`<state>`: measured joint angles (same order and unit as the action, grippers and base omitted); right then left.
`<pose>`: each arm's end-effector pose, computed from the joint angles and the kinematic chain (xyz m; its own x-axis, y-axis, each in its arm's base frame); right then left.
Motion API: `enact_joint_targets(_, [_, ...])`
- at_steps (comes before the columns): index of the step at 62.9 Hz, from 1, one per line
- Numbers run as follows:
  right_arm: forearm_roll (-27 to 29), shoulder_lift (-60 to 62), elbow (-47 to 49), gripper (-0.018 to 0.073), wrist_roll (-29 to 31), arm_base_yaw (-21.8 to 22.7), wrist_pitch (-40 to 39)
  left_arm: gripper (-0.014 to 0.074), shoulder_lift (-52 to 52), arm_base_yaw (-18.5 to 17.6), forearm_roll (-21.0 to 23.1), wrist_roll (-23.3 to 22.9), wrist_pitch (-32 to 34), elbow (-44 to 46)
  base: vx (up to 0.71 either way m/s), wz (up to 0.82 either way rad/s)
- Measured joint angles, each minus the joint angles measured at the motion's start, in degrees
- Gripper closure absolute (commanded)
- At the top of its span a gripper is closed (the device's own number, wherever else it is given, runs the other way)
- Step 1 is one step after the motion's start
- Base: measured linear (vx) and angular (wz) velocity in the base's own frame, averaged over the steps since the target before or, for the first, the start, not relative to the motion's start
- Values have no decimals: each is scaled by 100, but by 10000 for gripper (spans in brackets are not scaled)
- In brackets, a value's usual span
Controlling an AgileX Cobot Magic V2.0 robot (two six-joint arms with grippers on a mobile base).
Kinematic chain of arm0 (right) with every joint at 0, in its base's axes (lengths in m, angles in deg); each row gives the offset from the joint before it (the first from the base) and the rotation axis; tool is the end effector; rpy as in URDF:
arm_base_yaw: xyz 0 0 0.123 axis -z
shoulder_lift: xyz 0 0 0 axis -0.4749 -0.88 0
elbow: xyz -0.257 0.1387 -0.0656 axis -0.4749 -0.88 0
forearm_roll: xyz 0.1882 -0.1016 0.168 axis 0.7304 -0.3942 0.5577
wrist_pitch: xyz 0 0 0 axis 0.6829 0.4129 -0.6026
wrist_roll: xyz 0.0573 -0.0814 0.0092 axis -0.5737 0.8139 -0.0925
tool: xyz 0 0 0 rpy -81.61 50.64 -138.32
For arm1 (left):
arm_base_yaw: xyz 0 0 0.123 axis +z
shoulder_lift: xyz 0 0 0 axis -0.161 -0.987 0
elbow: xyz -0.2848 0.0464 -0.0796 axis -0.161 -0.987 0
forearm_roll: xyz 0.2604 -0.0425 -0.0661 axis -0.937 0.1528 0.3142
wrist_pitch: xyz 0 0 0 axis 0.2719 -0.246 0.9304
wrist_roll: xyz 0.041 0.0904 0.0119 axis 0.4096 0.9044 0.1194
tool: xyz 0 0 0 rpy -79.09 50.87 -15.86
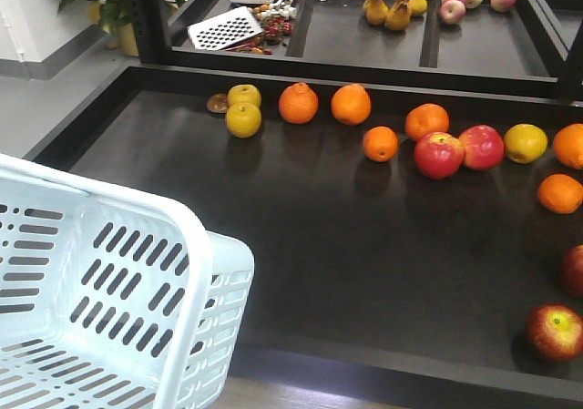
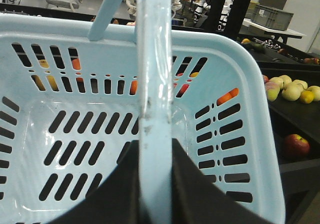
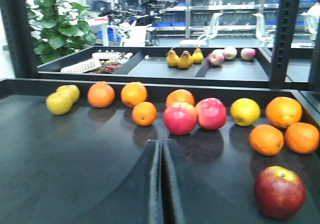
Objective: Pick three apples into basket with both arms
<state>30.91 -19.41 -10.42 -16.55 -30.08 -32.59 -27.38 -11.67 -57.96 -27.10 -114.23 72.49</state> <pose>0.0718 -0.0003 0.1960 -0.0145 -0.0152 -0.9998 -0.0063 0.9999 -0.0152 0.0272 -0.0327 0.3122 -0.2431 -0.1424 -0.9595 0.4998 0.8294 -0.2497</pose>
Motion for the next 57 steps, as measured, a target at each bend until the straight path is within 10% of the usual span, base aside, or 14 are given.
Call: enact_joint_targets(57, [0, 0, 0, 564, 0, 0, 0, 604, 0, 0, 0, 0, 0, 0, 12, -24])
